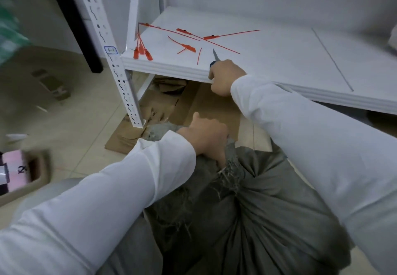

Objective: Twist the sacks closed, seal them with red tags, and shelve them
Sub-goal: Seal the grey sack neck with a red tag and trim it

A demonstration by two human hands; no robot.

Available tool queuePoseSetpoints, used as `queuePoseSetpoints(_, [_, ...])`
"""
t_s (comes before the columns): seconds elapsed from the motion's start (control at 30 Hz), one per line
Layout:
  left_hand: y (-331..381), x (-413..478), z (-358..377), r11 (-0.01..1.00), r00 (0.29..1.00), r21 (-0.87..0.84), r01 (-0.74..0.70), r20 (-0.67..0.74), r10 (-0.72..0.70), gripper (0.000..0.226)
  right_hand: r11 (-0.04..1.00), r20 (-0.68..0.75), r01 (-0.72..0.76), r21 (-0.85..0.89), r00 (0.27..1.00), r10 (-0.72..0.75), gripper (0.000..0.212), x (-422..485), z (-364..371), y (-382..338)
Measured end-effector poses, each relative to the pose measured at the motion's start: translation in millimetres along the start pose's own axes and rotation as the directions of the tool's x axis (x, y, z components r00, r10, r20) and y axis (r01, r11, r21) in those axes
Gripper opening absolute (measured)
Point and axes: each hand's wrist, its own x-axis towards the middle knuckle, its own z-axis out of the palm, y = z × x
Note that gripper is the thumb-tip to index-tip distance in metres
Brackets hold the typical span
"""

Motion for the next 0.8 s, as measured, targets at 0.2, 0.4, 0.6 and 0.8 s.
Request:
queuePoseSetpoints(0.2, [-14.2, 15.2, -8.9, 0.998, 0.998, -0.055, -0.040, 0.048, 0.042, 0.049, 0.994, -0.053, -0.107, 0.030, 0.993, 0.109, 0.027, 55.3, 7.7, 17.0])
queuePoseSetpoints(0.4, [-21.2, 35.5, -18.5, 0.989, 0.990, -0.145, 0.003, 0.139, 0.018, 0.053, 0.974, -0.053, -0.215, 0.076, 0.974, 0.219, 0.035, 92.5, 20.2, 39.8])
queuePoseSetpoints(0.6, [-25.0, 46.2, -23.9, 0.967, 0.971, -0.240, 0.081, 0.237, -0.023, 0.058, 0.950, -0.055, -0.251, 0.185, 0.963, 0.265, 0.051, 120.1, 20.9, 52.1])
queuePoseSetpoints(0.8, [-31.0, 49.5, -26.9, 0.929, 0.938, -0.341, 0.143, 0.345, -0.018, 0.050, 0.981, 0.026, -0.185, 0.055, 0.983, 0.183, 0.035, 120.3, 19.3, 73.3])
